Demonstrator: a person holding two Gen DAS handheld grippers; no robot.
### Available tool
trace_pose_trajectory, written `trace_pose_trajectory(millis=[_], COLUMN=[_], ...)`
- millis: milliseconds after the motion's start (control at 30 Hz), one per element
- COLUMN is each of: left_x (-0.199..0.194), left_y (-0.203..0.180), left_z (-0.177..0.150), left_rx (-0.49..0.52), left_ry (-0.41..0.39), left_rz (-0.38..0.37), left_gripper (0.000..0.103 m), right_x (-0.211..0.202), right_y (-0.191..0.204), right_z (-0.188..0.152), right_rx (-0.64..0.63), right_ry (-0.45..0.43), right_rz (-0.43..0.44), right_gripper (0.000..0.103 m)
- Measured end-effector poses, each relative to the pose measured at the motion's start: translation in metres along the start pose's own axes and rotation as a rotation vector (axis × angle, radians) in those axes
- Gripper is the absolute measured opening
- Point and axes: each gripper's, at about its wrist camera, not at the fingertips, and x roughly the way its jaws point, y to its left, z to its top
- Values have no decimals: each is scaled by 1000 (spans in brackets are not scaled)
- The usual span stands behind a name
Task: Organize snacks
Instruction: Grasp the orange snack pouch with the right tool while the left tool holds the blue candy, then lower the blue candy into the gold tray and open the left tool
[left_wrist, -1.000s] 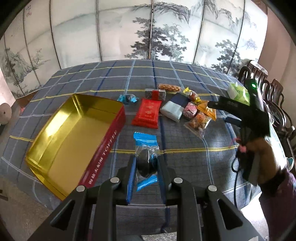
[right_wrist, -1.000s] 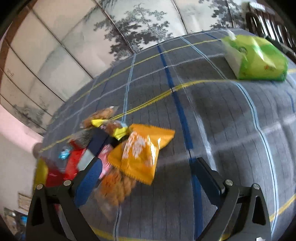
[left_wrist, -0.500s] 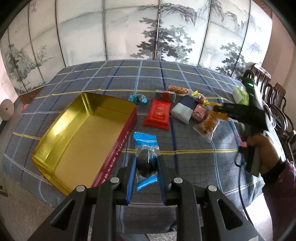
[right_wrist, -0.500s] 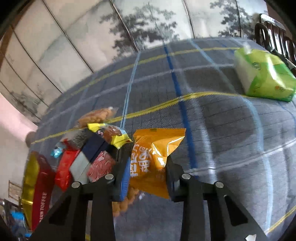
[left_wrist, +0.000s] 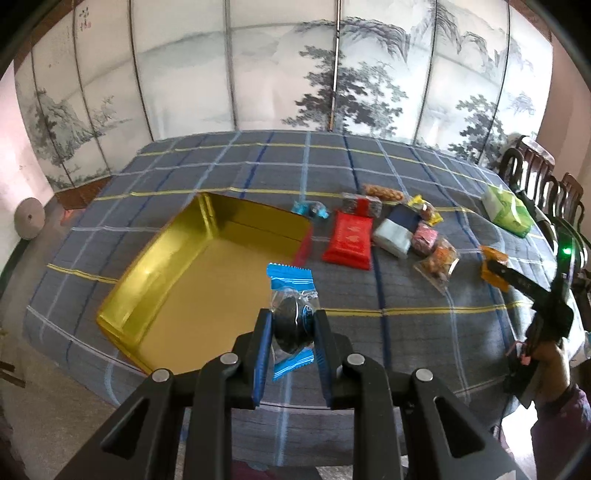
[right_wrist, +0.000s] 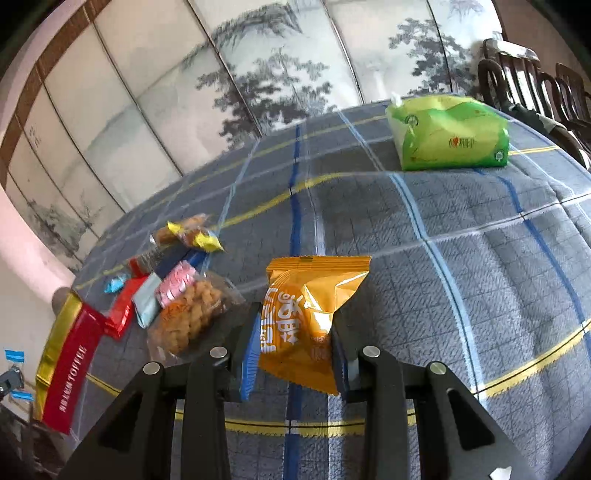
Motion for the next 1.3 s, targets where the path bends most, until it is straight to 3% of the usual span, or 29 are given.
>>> trace_pose_trajectory(millis=[500, 767, 1300], left_x=[28, 66, 127], left_y=[40, 66, 79], left_z=[17, 37, 65], left_rx=[59, 143, 240], left_ry=[-32, 5, 97], left_rz=[130, 177, 204], left_gripper=[23, 23, 25], right_x=[5, 6, 8], right_y=[-4, 20, 16], right_z=[-2, -15, -13], right_rx=[11, -117, -99], right_ry=[21, 37, 52], right_rz=[-2, -35, -36], right_gripper=[30, 30, 30])
